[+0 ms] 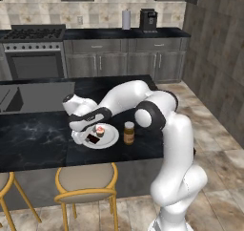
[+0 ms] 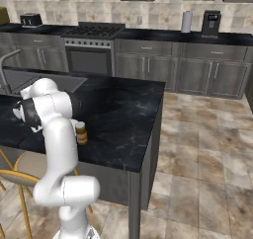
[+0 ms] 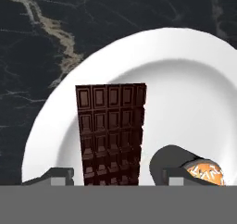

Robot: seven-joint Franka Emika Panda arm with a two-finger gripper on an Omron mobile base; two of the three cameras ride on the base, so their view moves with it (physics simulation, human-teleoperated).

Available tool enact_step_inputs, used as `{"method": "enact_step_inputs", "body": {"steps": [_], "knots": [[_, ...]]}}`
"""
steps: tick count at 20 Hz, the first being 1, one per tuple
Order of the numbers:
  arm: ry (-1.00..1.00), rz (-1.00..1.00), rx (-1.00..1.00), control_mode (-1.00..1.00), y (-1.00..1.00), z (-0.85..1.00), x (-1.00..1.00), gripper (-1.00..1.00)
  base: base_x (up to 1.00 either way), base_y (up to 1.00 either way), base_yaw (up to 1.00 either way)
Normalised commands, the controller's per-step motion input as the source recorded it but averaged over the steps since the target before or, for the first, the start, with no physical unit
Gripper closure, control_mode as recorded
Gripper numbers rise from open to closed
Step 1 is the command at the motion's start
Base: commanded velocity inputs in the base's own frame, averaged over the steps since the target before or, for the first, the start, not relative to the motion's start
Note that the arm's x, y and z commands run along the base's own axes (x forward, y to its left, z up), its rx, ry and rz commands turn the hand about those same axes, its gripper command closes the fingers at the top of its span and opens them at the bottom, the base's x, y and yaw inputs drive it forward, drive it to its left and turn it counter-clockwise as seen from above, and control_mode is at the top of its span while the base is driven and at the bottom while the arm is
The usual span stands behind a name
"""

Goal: Take the cinnamon bottle from the cabinet and place it on the dining table, next to the plate with the cupcake. Then take the chocolate from the dining counter and place it on the cupcake plate.

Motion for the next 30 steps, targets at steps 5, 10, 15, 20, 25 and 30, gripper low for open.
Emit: {"method": "enact_step_inputs", "body": {"steps": [5,10,15,20,25,30], "knots": [[-0.08,-0.10,0.00,-1.00,-0.03,0.02,0.03,-1.00,0.00,0.00,0.00],[-0.11,-0.07,0.00,-1.00,-0.01,0.40,-0.05,-1.00,0.00,0.00,0.00],[-0.10,0.00,0.00,-1.00,0.07,0.79,-0.34,-1.00,0.00,0.00,0.00],[-0.11,-0.03,0.00,-1.00,-0.05,0.98,-0.38,-1.00,0.00,0.00,0.00],[-0.10,-0.02,0.10,-1.00,-0.39,0.93,-0.61,-1.00,0.00,0.00,0.00],[-0.06,0.00,0.27,-1.00,-0.73,0.72,-0.69,-1.00,0.00,0.00,0.00]]}}
